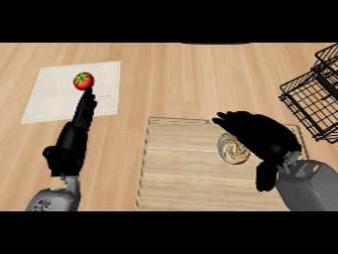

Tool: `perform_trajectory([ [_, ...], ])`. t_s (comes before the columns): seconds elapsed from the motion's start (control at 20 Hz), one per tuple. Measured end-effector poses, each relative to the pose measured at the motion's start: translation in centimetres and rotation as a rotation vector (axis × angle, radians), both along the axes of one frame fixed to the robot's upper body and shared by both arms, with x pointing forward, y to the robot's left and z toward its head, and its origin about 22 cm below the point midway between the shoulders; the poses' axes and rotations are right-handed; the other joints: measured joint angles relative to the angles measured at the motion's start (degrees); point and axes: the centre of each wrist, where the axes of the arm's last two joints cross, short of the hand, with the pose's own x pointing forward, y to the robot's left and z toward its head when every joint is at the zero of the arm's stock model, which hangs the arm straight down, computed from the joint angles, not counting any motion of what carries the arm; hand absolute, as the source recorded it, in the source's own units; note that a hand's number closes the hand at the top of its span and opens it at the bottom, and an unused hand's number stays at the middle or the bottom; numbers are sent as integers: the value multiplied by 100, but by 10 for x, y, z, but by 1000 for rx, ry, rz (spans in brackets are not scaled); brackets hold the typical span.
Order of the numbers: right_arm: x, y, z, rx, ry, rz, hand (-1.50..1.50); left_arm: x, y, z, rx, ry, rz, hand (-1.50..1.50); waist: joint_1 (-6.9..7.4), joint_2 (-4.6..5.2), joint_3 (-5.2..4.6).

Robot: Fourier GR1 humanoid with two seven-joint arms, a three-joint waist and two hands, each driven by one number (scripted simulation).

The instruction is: Pick the cupcake from the tray and place it in the tiered basket

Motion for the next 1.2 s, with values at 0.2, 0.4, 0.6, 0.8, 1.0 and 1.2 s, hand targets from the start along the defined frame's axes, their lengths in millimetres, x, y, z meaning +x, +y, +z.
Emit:
perform_trajectory([
  [0.2,-1,0,-7,9,6,-1,-150,5,-2,6,2,7,2,0,-6,-1,0],
  [0.4,0,1,-20,30,14,-2,-150,10,-2,9,8,0,3,0,-6,0,0],
  [0.6,2,0,-29,67,4,-18,150,8,-2,1,4,1,1,0,-6,1,0],
  [0.8,4,-4,-37,93,-55,-24,150,11,-2,0,5,1,3,0,-5,2,1],
  [1.0,-1,5,-44,77,-173,22,150,7,-5,4,7,1,2,0,3,-16,-10],
  [1.2,-14,-21,-53,28,-244,47,150,7,-3,3,7,-2,9,0,-18,-48,-21],
])
